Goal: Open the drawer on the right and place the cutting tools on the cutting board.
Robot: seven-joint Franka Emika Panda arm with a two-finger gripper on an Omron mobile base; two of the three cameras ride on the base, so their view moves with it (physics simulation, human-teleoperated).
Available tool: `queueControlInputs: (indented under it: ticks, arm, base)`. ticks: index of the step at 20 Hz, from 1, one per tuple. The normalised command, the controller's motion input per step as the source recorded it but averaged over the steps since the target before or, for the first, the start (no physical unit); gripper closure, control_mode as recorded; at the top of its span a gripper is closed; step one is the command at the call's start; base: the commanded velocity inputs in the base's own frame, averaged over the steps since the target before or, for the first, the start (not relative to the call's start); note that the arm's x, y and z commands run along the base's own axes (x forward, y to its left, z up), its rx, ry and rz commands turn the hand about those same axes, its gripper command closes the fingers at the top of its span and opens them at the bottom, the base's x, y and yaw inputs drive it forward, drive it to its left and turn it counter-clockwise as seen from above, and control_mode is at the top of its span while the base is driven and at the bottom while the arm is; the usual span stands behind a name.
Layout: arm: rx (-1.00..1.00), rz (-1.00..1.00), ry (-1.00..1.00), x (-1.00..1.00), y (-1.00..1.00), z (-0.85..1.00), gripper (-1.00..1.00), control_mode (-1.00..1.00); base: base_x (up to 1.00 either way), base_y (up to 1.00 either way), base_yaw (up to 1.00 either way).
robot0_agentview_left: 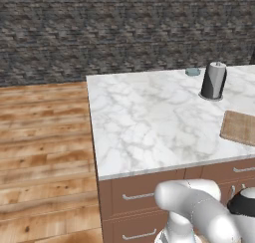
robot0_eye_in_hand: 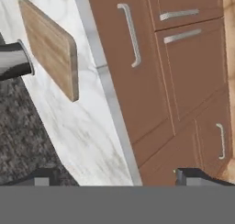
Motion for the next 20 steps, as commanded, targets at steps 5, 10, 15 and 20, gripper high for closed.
queueControlInputs:
  ticks: [5,10,15,20]
  arm:
    - [0.05,-0.01,-0.70,0.03,0.19,-0.59,-1.00,-1.00]
    - [0.01,0.01,-0.49,0.21,-0.05,-0.30,-1.00,-1.00]
    - [0.00,0.00,-0.35,0.19,-0.06,-0.03,-1.00,-1.00]
    - [0.00,0.00,-0.05,0.08,-0.21,-0.01,-1.00,-1.00]
  base:
    - [0.00,0.00,0.00]
    - [0.00,0.00,0.00]
    - [0.00,0.00,0.00]
    - [0.00,0.00,0.00]
